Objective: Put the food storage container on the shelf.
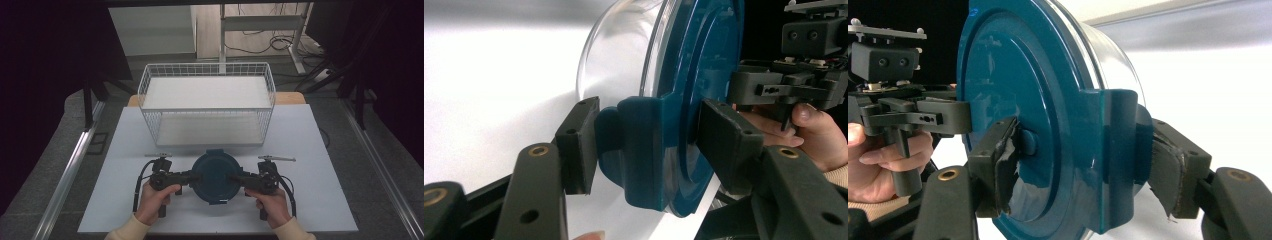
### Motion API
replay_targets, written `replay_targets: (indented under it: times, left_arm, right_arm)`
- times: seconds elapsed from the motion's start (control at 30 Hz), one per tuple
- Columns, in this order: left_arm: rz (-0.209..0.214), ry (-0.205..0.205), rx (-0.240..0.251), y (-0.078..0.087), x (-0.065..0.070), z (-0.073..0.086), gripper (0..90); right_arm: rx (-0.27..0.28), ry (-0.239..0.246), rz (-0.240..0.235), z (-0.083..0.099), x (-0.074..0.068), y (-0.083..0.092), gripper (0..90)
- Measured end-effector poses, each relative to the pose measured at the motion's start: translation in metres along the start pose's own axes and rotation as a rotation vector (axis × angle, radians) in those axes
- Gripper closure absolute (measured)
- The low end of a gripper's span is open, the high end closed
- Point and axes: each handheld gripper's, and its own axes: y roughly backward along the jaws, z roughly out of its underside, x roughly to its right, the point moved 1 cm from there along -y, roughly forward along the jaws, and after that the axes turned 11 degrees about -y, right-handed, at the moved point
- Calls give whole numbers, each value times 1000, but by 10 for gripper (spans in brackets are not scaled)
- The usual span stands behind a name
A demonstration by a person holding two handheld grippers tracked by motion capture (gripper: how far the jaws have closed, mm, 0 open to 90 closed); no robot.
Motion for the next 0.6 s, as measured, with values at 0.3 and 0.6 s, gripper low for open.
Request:
replay_targets:
  times: [0.3, 0.6]
  left_arm:
    - [2, -23, 8, 7, 5, -5, 439]
    - [6, -60, 51, 19, 15, -15, 439]
  right_arm:
    - [18, 35, 0, -1, -9, 5, 347]
    - [51, 106, -2, -9, -27, 15, 351]
